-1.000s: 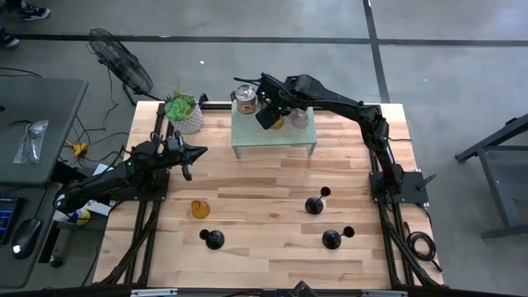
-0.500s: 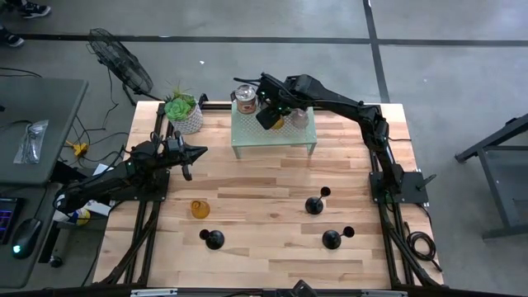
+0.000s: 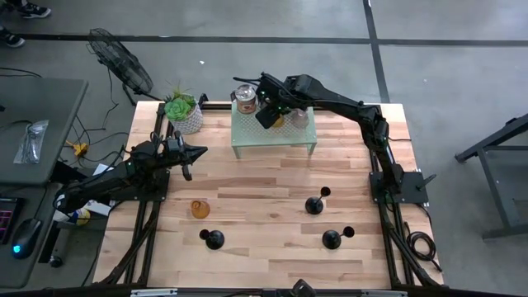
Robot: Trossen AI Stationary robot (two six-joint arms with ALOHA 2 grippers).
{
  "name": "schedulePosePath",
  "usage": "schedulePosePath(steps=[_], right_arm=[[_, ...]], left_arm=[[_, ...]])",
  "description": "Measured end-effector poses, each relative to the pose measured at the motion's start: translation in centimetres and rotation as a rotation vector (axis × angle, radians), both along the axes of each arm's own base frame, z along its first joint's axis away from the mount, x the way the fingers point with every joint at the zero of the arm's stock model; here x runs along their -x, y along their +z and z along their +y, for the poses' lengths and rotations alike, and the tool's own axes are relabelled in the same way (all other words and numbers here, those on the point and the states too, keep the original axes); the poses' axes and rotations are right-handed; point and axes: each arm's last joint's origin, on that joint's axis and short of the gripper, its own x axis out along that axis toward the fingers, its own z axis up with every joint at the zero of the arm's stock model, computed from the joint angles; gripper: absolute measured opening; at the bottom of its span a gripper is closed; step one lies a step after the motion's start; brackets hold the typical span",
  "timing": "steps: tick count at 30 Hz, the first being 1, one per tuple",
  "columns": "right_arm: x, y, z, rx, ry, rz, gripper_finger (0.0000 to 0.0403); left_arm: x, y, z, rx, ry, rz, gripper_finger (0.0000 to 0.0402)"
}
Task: Pick & Place candle stick holders
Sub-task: Put the right orange glass candle holder on the shelf, then put the top black candle holder on the shelf
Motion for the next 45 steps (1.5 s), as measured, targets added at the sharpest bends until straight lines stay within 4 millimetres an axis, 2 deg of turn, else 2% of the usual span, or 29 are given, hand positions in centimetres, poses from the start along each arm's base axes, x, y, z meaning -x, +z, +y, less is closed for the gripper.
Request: schedulePosePath(steps=[12,34,37,45], right_arm=[[-0.01,0.0,0.01,-0.003,0.004,-0.001,0.0194],[-0.06,0.17,0.04,-0.039,0.014,-0.035,0.02],[0.0,0.17,-0.07,-0.05,0.016,-0.04,0.0218],[0.08,0.23,-0.17,-0.026,0.005,-0.03,0.0301]], left_arm=[[0.0,-0.01,0.0,0.0,0.0,0.0,0.0],[0.0,-0.01,0.0,0.0,0.001,0.0,0.0],[0.0,0.0,0.0,0.0,0.0,0.0,0.0],[0.0,-0.01,0.0,0.0,0.001,0.0,0.0]])
